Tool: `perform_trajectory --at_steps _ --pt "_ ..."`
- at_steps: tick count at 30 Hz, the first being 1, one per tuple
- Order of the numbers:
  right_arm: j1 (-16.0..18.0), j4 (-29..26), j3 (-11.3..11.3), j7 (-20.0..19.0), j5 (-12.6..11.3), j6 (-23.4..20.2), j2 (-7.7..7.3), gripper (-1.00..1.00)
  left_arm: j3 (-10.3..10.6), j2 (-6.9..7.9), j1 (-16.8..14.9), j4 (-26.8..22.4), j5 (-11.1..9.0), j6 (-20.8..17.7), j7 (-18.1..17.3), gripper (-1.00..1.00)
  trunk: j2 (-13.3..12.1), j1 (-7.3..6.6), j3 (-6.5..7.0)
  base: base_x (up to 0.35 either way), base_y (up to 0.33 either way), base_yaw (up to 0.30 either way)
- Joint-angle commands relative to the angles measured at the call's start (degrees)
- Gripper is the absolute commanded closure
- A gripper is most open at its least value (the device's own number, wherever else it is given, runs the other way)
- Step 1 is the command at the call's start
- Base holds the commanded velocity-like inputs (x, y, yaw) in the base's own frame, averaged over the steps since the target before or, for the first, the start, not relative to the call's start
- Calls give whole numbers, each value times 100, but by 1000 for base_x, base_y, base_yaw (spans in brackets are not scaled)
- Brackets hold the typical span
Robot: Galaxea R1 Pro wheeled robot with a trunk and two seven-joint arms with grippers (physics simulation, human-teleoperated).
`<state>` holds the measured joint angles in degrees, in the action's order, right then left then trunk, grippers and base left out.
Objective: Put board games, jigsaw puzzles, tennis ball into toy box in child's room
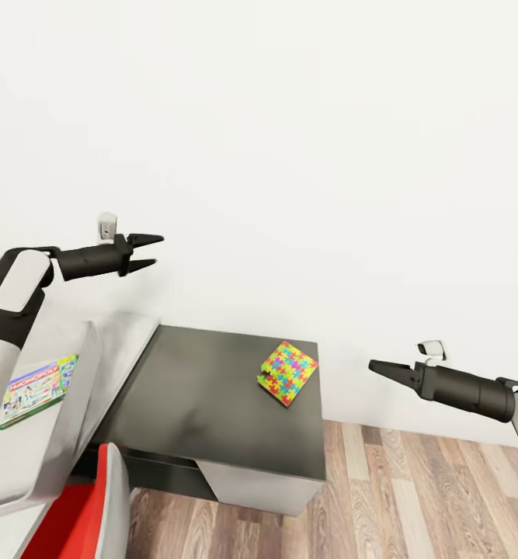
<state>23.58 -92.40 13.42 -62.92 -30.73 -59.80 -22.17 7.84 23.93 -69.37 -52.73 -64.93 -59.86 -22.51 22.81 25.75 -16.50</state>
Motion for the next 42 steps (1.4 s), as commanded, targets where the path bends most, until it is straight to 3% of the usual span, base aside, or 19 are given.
perform_trajectory --at_steps 1,9,31,33,34,35,37,38,42 --pt "12 2 4 -3 12 -20 -3 -100 10 -43 -6 -12 45 1 0 -100 11 4 -2 0 0 -175" --pt "27 9 14 175 1 -20 -10 -100 28 -322 -6 -99 64 7 253 -100 11 4 67 -13 -17 -176" --pt "35 18 21 370 12 -20 -3 -100 54 -499 162 -166 119 29 679 -100 11 4 257 -64 -84 -176" --pt "53 47 41 650 31 -20 0 -100 50 -576 222 -167 124 41 706 -100 11 4 275 -9 -11 -177" --pt "75 92 87 984 42 -20 6 -100 50 -633 252 -167 129 73 737 -100 11 4 283 -6 -8 -176" --pt "75 92 87 984 42 -20 6 -100 50 -633 252 -167 129 73 737 -100 11 4 292 -6 -8 -176" --pt "113 165 169 1558 57 -20 14 -100 52 -730 302 -167 135 134 803 -100 11 4 309 -4 -6 -176" --pt "113 165 169 1558 57 -20 14 -100 52 -730 302 -167 135 134 803 -100 11 4 318 -4 -5 -176" --pt "217 291 288 3022 74 186 54 -100 52 -1034 406 -173 132 336 1242 -100 11 4 352 -2 -3 -176"
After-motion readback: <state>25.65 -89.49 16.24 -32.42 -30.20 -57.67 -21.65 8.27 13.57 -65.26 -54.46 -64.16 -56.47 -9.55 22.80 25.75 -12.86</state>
